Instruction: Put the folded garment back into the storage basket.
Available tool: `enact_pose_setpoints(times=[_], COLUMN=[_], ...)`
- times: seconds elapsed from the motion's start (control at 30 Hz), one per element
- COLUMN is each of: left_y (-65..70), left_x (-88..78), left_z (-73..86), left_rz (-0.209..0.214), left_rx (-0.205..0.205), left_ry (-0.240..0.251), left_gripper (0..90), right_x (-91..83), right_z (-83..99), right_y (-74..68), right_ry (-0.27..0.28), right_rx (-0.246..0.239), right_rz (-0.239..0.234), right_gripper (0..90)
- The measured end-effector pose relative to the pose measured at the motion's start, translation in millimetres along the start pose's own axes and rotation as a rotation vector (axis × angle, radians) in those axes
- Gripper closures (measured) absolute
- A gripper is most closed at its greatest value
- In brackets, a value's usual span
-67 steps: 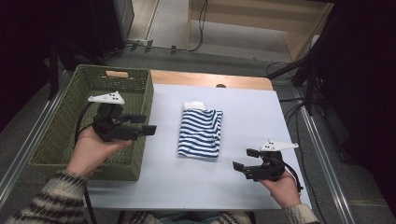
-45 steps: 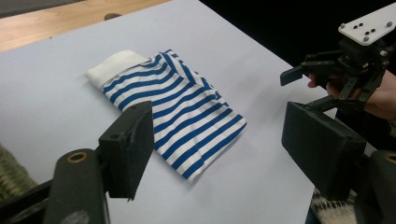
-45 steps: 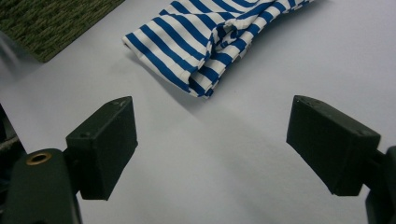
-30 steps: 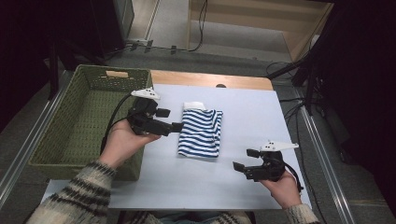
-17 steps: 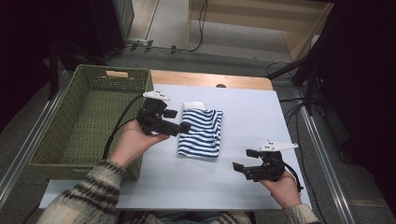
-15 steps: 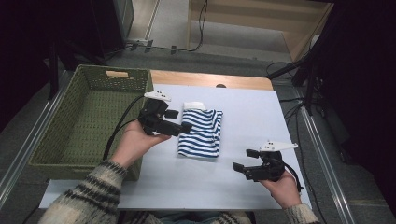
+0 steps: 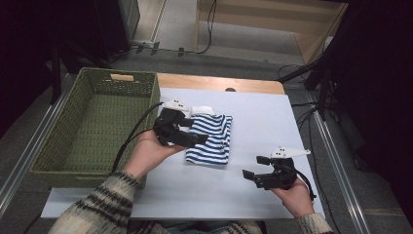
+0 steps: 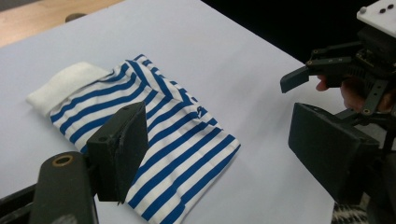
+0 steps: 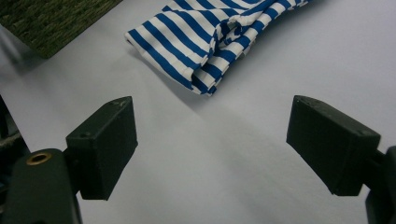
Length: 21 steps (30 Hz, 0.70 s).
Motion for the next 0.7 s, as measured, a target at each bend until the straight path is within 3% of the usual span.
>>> enact_pose_setpoints(times=[0.53,0.6,0.7], left_y=[22.4,23.3,23.1], left_x=[25.7,28.3,33.8], left_z=[-21.5,-24.6,-29.7], left_rz=[0.049,0.058,0.082], left_rx=[0.021,0.013,-0.033], left_ry=[0.008,0.023,0.058], left_gripper=[20.7,20.7,21.8], right_x=[0.0,0.3,0.8], right_z=[0.6,0.6,0.8], right_y=[-0.1,0.3,0.4], right_ry=[-0.006,-0.006,-0.009], right_rx=[0.002,0.000,-0.001], right_rz=[-0.005,-0.005,-0.004], right_gripper=[14.6,14.6,14.6])
Point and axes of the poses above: each handheld gripper's, and its own axes: x roughly forward along the jaws, z roughly out of its underside, y roughly to its right, the point moved 6 cm from there along x, roughly forward along the jaws, and after that the axes turned 15 degrees about x, right-handed, at the moved point
